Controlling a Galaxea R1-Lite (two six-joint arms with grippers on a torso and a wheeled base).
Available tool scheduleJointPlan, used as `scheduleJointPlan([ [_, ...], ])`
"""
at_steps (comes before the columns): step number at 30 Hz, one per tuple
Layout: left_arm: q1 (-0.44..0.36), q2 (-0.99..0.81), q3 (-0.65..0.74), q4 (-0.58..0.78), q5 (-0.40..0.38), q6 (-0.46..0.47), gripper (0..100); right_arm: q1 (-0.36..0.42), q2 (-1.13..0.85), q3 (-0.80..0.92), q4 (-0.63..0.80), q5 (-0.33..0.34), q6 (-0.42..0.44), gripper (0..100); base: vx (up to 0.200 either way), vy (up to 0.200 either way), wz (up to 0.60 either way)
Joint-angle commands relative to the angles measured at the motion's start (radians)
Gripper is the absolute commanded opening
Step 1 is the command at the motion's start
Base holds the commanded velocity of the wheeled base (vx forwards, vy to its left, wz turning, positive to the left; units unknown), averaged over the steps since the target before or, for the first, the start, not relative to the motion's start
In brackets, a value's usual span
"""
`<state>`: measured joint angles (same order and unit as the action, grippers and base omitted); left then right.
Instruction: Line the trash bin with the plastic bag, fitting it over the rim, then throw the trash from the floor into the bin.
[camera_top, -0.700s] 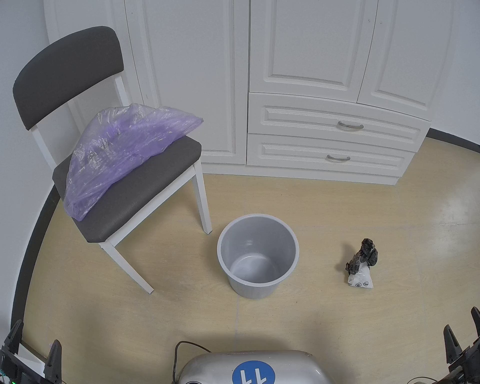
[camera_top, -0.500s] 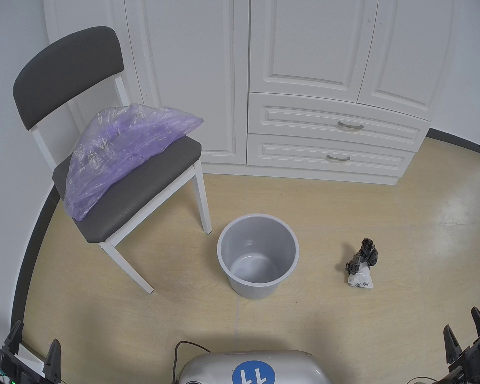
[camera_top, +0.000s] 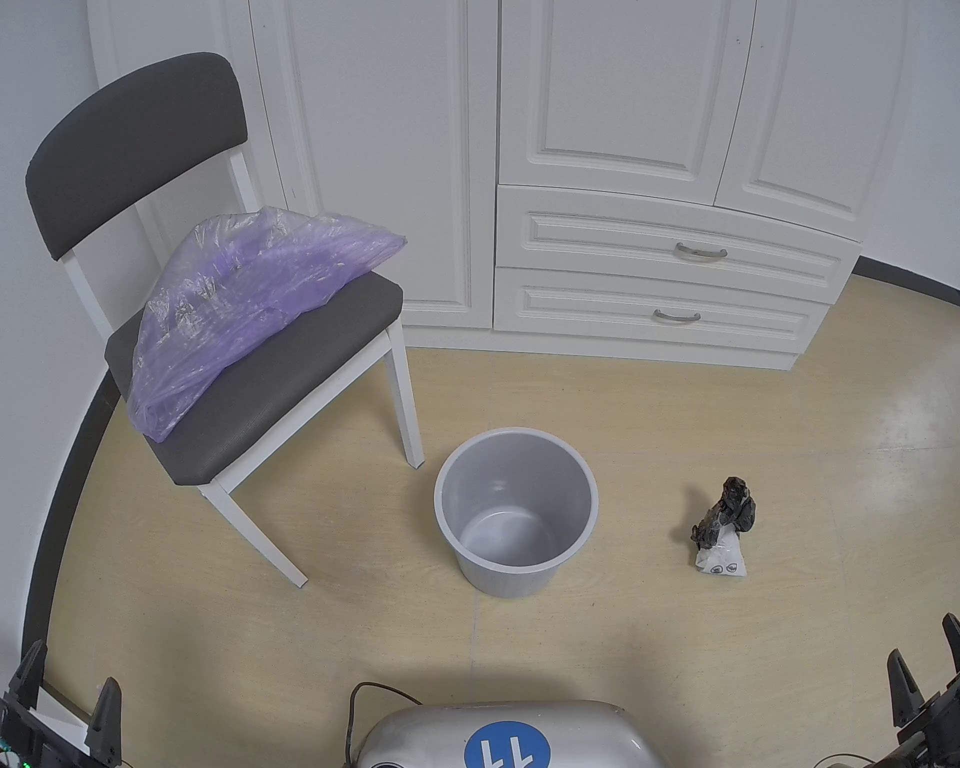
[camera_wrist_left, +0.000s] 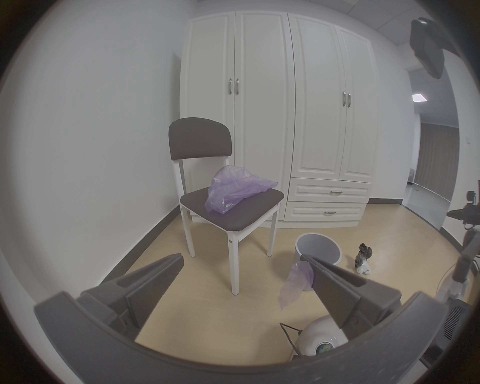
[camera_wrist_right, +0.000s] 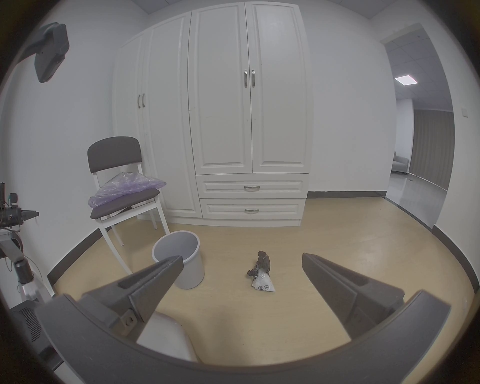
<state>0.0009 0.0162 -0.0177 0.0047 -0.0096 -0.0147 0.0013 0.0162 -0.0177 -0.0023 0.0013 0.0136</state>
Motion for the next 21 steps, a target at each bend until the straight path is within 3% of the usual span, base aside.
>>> scheduleJointPlan([
  [1, 0.001, -0.012, 0.015, 0.0, 0.002, -0.002, 100, 0.0, -0.016, 0.018, -0.001, 0.0, 0.003, 100, 0.0, 0.0, 0.0],
  [21, 0.002, -0.016, 0.016, -0.006, -0.043, 0.085, 100, -0.001, -0.016, 0.018, 0.001, 0.011, -0.064, 100, 0.0, 0.0, 0.0],
])
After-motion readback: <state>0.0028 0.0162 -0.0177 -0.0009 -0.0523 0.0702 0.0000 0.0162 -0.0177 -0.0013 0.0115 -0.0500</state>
